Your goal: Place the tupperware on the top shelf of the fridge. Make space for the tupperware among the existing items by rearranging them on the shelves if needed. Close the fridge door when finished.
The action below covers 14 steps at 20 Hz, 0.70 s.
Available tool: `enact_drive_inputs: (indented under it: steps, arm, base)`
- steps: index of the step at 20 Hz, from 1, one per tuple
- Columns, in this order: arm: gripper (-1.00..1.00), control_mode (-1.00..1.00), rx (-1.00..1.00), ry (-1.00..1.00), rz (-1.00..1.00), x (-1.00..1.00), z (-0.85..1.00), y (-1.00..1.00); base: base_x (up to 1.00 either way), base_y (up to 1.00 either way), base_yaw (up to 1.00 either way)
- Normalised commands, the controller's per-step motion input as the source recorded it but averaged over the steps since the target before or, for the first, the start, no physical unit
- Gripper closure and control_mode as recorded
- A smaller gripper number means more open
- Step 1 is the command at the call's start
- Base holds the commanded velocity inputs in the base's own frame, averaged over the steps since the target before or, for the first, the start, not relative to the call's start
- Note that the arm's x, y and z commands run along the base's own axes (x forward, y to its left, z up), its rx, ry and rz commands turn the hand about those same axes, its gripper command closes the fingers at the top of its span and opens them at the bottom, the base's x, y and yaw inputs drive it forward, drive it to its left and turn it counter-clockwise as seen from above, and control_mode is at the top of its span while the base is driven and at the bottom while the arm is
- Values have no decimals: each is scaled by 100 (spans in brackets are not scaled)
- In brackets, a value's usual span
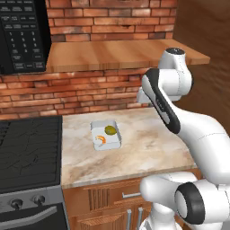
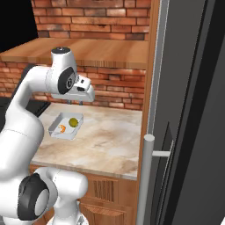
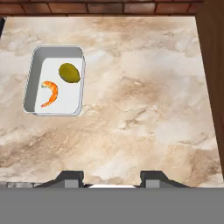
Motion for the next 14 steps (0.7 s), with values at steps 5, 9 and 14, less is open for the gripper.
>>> enact_drive_inputs:
  steps: [5, 9, 14]
  arm:
    - [-100, -100, -11, -11, -6, -12, -15, 60]
    - [-100, -100, 0, -28, -43, -28, -47, 69]
    - [-100, -100, 10, -15, -56, -24, -45, 61]
  base:
    - [0, 0, 0]
    - [0, 0, 0]
    - [0, 0, 0]
